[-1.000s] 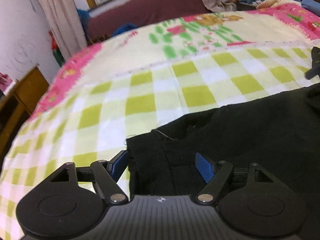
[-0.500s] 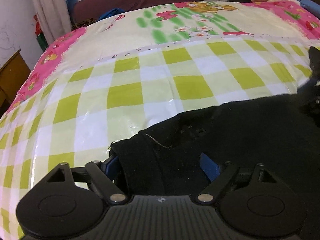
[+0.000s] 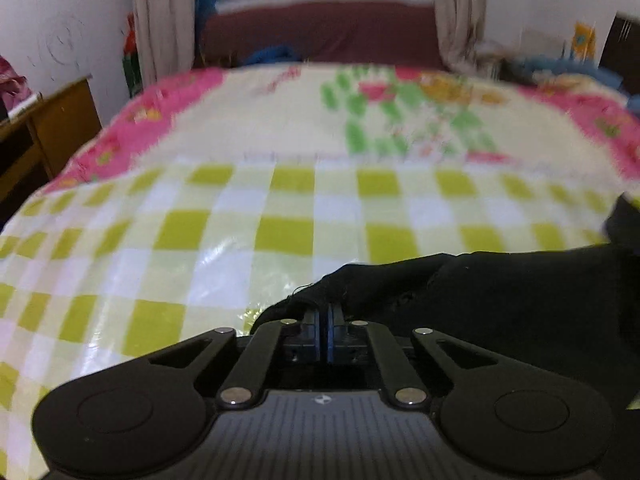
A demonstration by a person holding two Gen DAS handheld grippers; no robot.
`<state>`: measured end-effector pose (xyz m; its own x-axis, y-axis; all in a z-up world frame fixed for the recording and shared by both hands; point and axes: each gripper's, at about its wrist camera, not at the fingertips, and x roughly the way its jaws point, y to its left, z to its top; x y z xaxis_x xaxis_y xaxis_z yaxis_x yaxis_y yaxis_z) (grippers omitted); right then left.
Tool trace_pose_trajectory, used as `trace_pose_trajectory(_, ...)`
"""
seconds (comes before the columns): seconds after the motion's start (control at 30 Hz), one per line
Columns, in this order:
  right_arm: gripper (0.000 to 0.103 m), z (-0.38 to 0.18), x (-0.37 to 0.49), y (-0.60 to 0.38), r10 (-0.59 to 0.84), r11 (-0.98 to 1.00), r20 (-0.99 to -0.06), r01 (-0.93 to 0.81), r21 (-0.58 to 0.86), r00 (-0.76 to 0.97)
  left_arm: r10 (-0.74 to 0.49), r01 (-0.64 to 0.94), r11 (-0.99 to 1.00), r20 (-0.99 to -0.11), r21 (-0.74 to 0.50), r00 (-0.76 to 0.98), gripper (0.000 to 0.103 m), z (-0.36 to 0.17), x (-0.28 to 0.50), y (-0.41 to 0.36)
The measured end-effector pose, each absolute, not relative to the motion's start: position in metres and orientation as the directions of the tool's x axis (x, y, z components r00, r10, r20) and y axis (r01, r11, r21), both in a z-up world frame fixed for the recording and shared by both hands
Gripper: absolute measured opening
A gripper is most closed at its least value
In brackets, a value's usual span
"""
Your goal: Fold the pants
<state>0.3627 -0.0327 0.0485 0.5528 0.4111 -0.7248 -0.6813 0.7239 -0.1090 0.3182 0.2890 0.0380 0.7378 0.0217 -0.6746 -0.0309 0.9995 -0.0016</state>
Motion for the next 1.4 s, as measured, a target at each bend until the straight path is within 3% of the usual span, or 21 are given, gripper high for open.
trace_pose_trajectory(0.13, 0.003, 0.095, 0.26, -0.05, 0.474, 0.7, -0.643, -0.701, -0.138, 0.601, -0.059, 0.009, 0.996, -0.56, -0.092, 0.826, 0.019, 0.077, 0.232, 0.293)
trace_pose_trajectory(0.23, 0.0, 0.097, 0.173, -0.062, 0.513, 0.68, -0.643, -0.726, -0.101, 0.569, -0.126, 0.042, 0.984, -0.509, -0.172, 0.851, 0.02, 0.081, 0.155, 0.292)
trace_pose_trajectory(0.33, 0.0, 0.068, 0.114, -0.059, 0.495, 0.667, -0.711, -0.743, -0.058, 0.499, -0.122, 0.03, 0.985, -0.553, -0.172, 0.824, 0.02, 0.059, 0.098, 0.284)
trace_pose_trajectory(0.47, 0.001, 0.029, 0.083, -0.039, 0.423, 0.621, -0.744, -0.763, -0.177, 0.517, -0.048, -0.04, 0.993, -0.679, -0.113, 0.732, 0.022, 0.012, 0.073, 0.281)
trace_pose_trajectory(0.53, 0.007, 0.022, 0.087, -0.024, 0.399, 0.584, -0.742, -0.773, -0.246, 0.538, -0.05, -0.074, 0.987, -0.711, -0.142, 0.701, 0.022, -0.002, 0.068, 0.279)
trace_pose_trajectory(0.6, 0.019, 0.022, 0.097, -0.012, 0.403, 0.547, -0.705, -0.771, -0.327, 0.584, -0.042, -0.077, 0.987, -0.69, -0.141, 0.723, 0.028, -0.003, 0.061, 0.275)
trace_pose_trajectory(0.63, 0.024, 0.021, 0.103, -0.003, 0.402, 0.509, -0.691, -0.774, -0.377, 0.601, -0.034, -0.07, 0.989, -0.676, -0.126, 0.736, 0.037, -0.001, 0.058, 0.272)
trace_pose_trajectory(0.67, 0.038, 0.018, 0.106, 0.005, 0.398, 0.47, -0.684, -0.776, -0.421, 0.612, -0.022, -0.064, 0.992, -0.666, -0.105, 0.746, 0.049, 0.0, 0.058, 0.27)
trace_pose_trajectory(0.7, 0.045, 0.015, 0.106, 0.013, 0.399, 0.43, -0.678, -0.779, -0.456, 0.617, -0.012, -0.051, 0.996, -0.659, -0.076, 0.752, 0.054, 0.001, 0.059, 0.266)
trace_pose_trajectory(0.93, 0.049, -0.023, 0.098, 0.081, 0.485, 0.185, -0.661, -0.807, -0.561, 0.572, 0.113, 0.057, 0.965, -0.603, 0.255, 0.79, 0.066, -0.014, 0.067, 0.232)
trace_pose_trajectory(1.03, 0.047, -0.038, 0.103, 0.108, 0.501, 0.175, -0.64, -0.792, -0.585, 0.583, 0.144, 0.093, 0.925, -0.566, 0.368, 0.812, 0.067, -0.021, 0.074, 0.223)
trace_pose_trajectory(1.07, 0.038, -0.043, 0.099, 0.112, 0.495, 0.18, -0.64, -0.789, -0.587, 0.588, 0.161, 0.097, 0.909, -0.557, 0.405, 0.815, 0.064, -0.023, 0.078, 0.221)
trace_pose_trajectory(1.1, 0.01, -0.044, 0.104, 0.12, 0.482, 0.192, -0.652, -0.797, -0.573, 0.585, 0.172, 0.1, 0.899, -0.552, 0.427, 0.816, 0.058, -0.023, 0.083, 0.221)
trace_pose_trajectory(1.13, 0.005, -0.041, 0.111, 0.126, 0.468, 0.224, -0.677, -0.818, -0.53, 0.568, 0.166, 0.099, 0.902, -0.549, 0.421, 0.819, 0.045, -0.02, 0.088, 0.224)
trace_pose_trajectory(1.17, 0.006, -0.035, 0.117, 0.13, 0.466, 0.263, -0.694, -0.835, -0.483, 0.549, 0.149, 0.099, 0.914, -0.55, 0.394, 0.822, 0.036, -0.014, 0.093, 0.229)
trace_pose_trajectory(1.2, 0.005, -0.024, 0.122, 0.133, 0.476, 0.306, -0.703, -0.849, -0.432, 0.529, 0.128, 0.091, 0.929, -0.542, 0.358, 0.83, 0.034, -0.006, 0.097, 0.237)
trace_pose_trajectory(1.4, 0.005, 0.044, 0.096, 0.142, 0.594, 0.386, -0.628, -0.863, -0.326, 0.502, 0.13, 0.015, 0.945, -0.417, 0.326, 0.899, 0.032, 0.035, 0.079, 0.268)
